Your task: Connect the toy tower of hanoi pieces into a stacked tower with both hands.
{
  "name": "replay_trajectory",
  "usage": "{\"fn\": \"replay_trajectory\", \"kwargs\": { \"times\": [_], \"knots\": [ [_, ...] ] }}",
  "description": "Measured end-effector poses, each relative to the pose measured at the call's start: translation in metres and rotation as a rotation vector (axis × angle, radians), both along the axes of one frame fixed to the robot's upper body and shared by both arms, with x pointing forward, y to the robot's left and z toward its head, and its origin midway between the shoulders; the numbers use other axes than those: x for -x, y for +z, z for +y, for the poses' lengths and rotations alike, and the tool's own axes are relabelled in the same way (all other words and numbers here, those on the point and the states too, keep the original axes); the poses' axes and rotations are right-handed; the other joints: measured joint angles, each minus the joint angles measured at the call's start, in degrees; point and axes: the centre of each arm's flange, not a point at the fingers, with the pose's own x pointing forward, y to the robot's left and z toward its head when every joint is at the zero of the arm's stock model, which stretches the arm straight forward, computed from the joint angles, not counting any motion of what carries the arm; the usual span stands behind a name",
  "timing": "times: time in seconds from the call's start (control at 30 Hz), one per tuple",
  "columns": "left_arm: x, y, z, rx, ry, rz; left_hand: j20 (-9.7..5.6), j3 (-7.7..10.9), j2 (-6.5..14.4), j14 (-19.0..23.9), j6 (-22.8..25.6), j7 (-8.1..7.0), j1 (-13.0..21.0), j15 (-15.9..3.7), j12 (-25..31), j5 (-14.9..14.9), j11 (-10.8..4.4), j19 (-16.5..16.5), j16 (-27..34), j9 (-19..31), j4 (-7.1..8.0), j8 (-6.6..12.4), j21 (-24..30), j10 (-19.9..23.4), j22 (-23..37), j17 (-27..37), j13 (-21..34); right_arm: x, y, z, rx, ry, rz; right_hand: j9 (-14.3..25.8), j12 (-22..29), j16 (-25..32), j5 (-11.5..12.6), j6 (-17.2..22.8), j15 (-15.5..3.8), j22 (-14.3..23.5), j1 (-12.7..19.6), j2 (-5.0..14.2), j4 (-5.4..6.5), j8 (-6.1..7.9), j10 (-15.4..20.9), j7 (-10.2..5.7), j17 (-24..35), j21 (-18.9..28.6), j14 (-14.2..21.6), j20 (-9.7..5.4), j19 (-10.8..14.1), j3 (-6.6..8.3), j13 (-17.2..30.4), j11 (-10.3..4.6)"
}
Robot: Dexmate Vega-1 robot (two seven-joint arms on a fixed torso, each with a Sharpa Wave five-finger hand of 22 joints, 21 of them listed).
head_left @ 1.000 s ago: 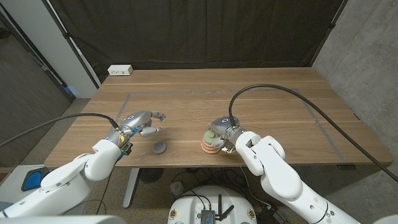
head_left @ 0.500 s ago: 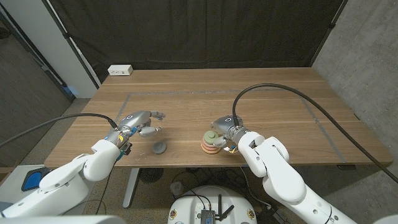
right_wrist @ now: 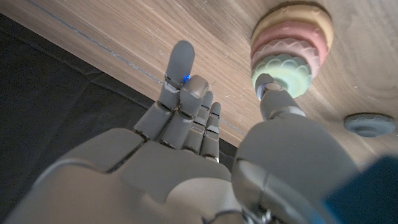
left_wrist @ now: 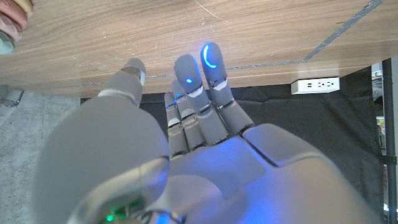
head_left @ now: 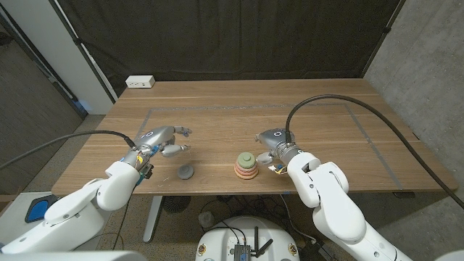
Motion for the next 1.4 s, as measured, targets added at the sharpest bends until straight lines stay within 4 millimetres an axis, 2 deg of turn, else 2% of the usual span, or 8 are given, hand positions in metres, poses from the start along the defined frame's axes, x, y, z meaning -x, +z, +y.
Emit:
{"fn": "replay_trajectory", "kwargs": {
  "times": [0.2, 0.4, 0.43, 0.53, 0.7, 1.4],
  "knots": [
    [0.002, 0.000, -0.002, 0.017, 0.008, -0.003, 0.00, 0.00, 0.00, 0.00, 0.00, 0.00, 0.00, 0.00, 0.00, 0.00, 0.20, 0.00, 0.00, 0.00, 0.00, 0.00, 0.00, -0.21, 0.00, -0.05, -0.14, 0.001, 0.001, -0.013, -0.051, -0.018, -0.039, 0.31, 0.45, 0.38, 0.00, 1.12, 0.02, 0.00, 0.53, 0.53, 0.01, 0.78, 1.04, -0.52, 0.15, 0.00, -0.03, 0.22, 0.22, 0.49, 0.16, -0.43],
    [0.003, -0.004, -0.004, 0.041, 0.012, -0.002, 0.00, 0.00, 0.00, 0.00, 0.01, 0.00, 0.00, 0.00, 0.00, 0.00, 0.20, 0.00, 0.00, 0.00, 0.00, 0.00, 0.00, -0.21, 0.00, -0.02, -0.16, 0.004, 0.000, -0.024, -0.105, -0.032, -0.081, 0.43, 0.45, 0.62, 0.00, 1.43, -0.19, 0.00, 0.84, 0.83, -0.23, 1.01, 1.26, -0.83, 0.15, 0.00, 0.59, -0.19, 0.62, 0.72, 0.43, -0.64],
    [0.003, -0.004, -0.003, 0.048, 0.021, -0.009, 0.00, 0.00, 0.00, 0.00, 0.00, -0.01, 0.00, 0.00, 0.00, 0.00, 0.20, 0.00, 0.00, 0.00, 0.00, 0.00, 0.00, -0.21, 0.00, -0.04, -0.16, 0.005, -0.005, -0.030, -0.113, -0.044, -0.076, 0.53, 0.45, 0.62, 0.00, 1.43, -0.19, 0.00, 0.84, 0.84, -0.23, 1.01, 1.35, -0.83, 0.15, 0.00, 0.59, -0.19, 0.62, 0.72, 0.43, -0.74],
    [0.003, -0.004, -0.006, 0.055, 0.015, -0.009, 0.00, 0.00, 0.00, 0.00, -0.11, -0.12, 0.00, 0.00, 0.00, 0.00, 0.17, 0.00, 0.00, 0.00, 0.00, 0.00, 0.00, -0.24, 0.00, 0.04, -0.10, 0.006, -0.001, -0.031, -0.138, -0.037, -0.105, 0.58, 0.45, 0.62, 0.00, 1.65, -0.19, 0.00, 1.21, 1.21, -0.23, 1.01, 1.35, -1.05, 0.15, 0.00, 0.58, -0.19, 0.62, 0.72, 0.43, -0.74],
    [0.003, -0.003, -0.008, 0.072, 0.026, -0.023, 0.00, 0.00, -0.17, 0.00, -0.20, -0.21, -0.17, 0.00, 0.00, 0.00, -0.09, 0.00, 0.00, 0.00, 0.00, 0.00, 0.00, -0.53, 0.00, 0.12, 0.00, 0.009, -0.010, -0.047, -0.173, -0.051, -0.130, 0.84, 0.45, 0.62, 0.00, 2.05, -0.19, 0.00, 1.21, 1.21, -0.47, 1.43, 1.35, -0.83, 0.15, 0.00, 0.58, -0.19, 0.62, 0.96, 0.69, -0.74],
    [-0.003, 0.000, -0.015, 0.065, 0.038, -0.007, 0.00, 0.00, -0.36, 0.00, -1.49, -0.58, -0.36, 0.00, -0.55, 0.00, -0.22, 0.00, 0.00, 0.14, 0.00, -0.44, -0.22, -1.88, -0.28, -0.05, 0.53, 0.007, -0.028, -0.077, -0.241, -0.076, -0.197, 1.37, 0.45, 1.04, 0.00, 1.20, -0.39, -0.28, 3.25, 0.97, -0.94, 1.44, 1.65, -1.66, 0.04, 0.00, 0.78, -0.19, 0.61, 1.43, 1.25, -1.04]
  ]
}}
